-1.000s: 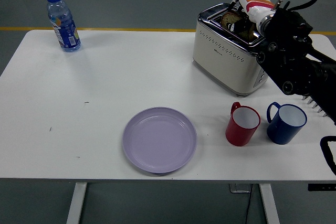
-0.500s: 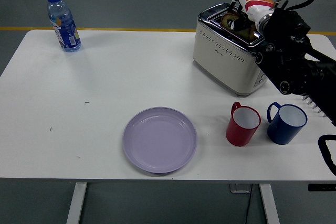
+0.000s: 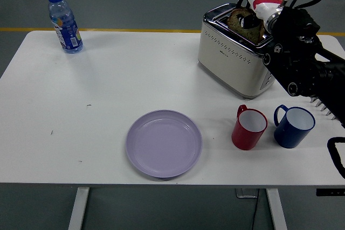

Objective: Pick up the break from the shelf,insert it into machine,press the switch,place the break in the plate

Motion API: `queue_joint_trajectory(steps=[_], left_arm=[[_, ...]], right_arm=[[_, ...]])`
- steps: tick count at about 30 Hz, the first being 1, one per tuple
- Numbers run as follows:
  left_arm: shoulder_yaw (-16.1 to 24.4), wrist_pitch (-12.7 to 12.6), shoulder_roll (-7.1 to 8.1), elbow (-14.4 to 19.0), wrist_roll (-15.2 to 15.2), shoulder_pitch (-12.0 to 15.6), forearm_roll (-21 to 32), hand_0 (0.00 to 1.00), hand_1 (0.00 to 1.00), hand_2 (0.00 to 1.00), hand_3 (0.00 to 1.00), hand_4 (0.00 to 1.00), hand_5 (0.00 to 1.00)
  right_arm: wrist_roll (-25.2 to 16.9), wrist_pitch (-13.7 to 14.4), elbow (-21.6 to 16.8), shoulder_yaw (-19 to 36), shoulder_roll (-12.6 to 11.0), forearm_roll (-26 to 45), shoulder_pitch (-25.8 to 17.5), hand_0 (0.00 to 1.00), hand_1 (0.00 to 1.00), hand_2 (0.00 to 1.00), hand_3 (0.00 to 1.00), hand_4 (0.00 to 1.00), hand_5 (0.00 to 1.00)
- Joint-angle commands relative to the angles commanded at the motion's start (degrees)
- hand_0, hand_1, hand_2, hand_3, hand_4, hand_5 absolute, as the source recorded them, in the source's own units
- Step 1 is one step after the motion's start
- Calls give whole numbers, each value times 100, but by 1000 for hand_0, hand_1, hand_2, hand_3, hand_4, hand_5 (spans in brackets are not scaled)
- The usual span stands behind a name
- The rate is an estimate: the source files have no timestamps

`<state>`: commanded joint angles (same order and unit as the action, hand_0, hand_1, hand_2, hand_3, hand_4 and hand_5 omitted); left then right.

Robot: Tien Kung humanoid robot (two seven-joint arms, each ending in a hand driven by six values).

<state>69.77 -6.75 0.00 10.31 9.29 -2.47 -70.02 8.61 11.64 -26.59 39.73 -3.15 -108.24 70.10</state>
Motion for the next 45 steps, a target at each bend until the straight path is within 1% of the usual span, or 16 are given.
queue_joint_trajectory(steps=[4, 7, 16, 17, 19, 22, 25, 27, 28, 31, 34, 36, 37, 42, 43, 45], left_arm=[[5, 3, 0, 0, 5, 5, -16, 694, 769, 796, 709, 433, 931], [16, 3, 0, 0, 3, 24, -20, 694, 770, 795, 710, 433, 930], [104, 16, 0, 0, 18, 82, -125, 693, 770, 795, 710, 433, 929], [123, 17, 0, 0, 21, 93, -148, 693, 770, 795, 710, 433, 929], [130, 17, 0, 0, 22, 97, -156, 694, 770, 795, 710, 433, 929], [198, 26, 0, 0, 26, 123, -231, 694, 770, 795, 710, 433, 929], [212, 29, 0, 0, 27, 129, -251, 697, 770, 795, 709, 433, 929], [230, 32, 0, 0, 27, 137, -265, 697, 770, 795, 709, 433, 929], [235, 33, 0, 0, 27, 139, -269, 697, 770, 795, 709, 433, 929], [253, 39, 0, 0, 24, 138, -284, 698, 769, 795, 710, 431, 929], [246, 41, 0, 0, 21, 134, -273, 698, 769, 795, 710, 431, 929], [251, 44, 0, 0, 19, 130, -271, 698, 769, 795, 710, 431, 929], [247, 44, 0, 0, 18, 129, -262, 698, 769, 795, 710, 431, 931], [246, 45, 0, 0, 14, 113, -250, 698, 769, 795, 710, 431, 931], [251, 45, 0, 0, 13, 111, -252, 698, 769, 795, 709, 430, 933], [258, 46, 0, 0, 10, 107, -255, 698, 769, 795, 709, 430, 933]], right_arm=[[-32, 79, -65, 14, -63, -35, 14, 136, 264, 372, 504, 612, 2], [-66, 133, -186, 49, -172, -66, 25, 150, 268, 368, 503, 599, 2], [-109, 257, -699, 221, -521, -130, 48, 153, 267, 365, 504, 579, 2], [-119, 277, -824, 242, -584, -135, 51, 153, 267, 365, 504, 579, 2], [-123, 284, -878, 250, -607, -137, 52, 152, 262, 362, 503, 579, 2], [-123, 364, -1281, 336, -783, -185, 60, 152, 262, 362, 503, 579, 2], [-132, 400, -1467, 364, -853, -194, 61, 153, 257, 359, 502, 566, 2], [-116, 478, -1721, 415, -970, -221, 64, 153, 257, 359, 502, 566, 2], [-109, 485, -1774, 426, -995, -229, 66, 153, 257, 359, 502, 566, 2], [-45, 483, -2227, 489, -1169, -225, 71, 134, 251, 351, 500, 566, 2], [14, 458, -2456, 501, -1251, -165, 59, 134, 251, 351, 500, 566, 2], [124, 388, -2741, 468, -1363, -19, 21, 134, 251, 351, 500, 566, 2], [172, 346, -2905, 438, -1412, 110, 1, 143, 246, 341, 488, 610, 2], [405, 106, -3618, 280, -1608, 791, -102, 143, 246, 341, 488, 610, 2], [439, 66, -3727, 255, -1640, 917, -119, 140, 217, 340, 486, 618, 2], [515, -30, -3990, 197, -1710, 1243, -161, 140, 217, 340, 486, 618, 2]])
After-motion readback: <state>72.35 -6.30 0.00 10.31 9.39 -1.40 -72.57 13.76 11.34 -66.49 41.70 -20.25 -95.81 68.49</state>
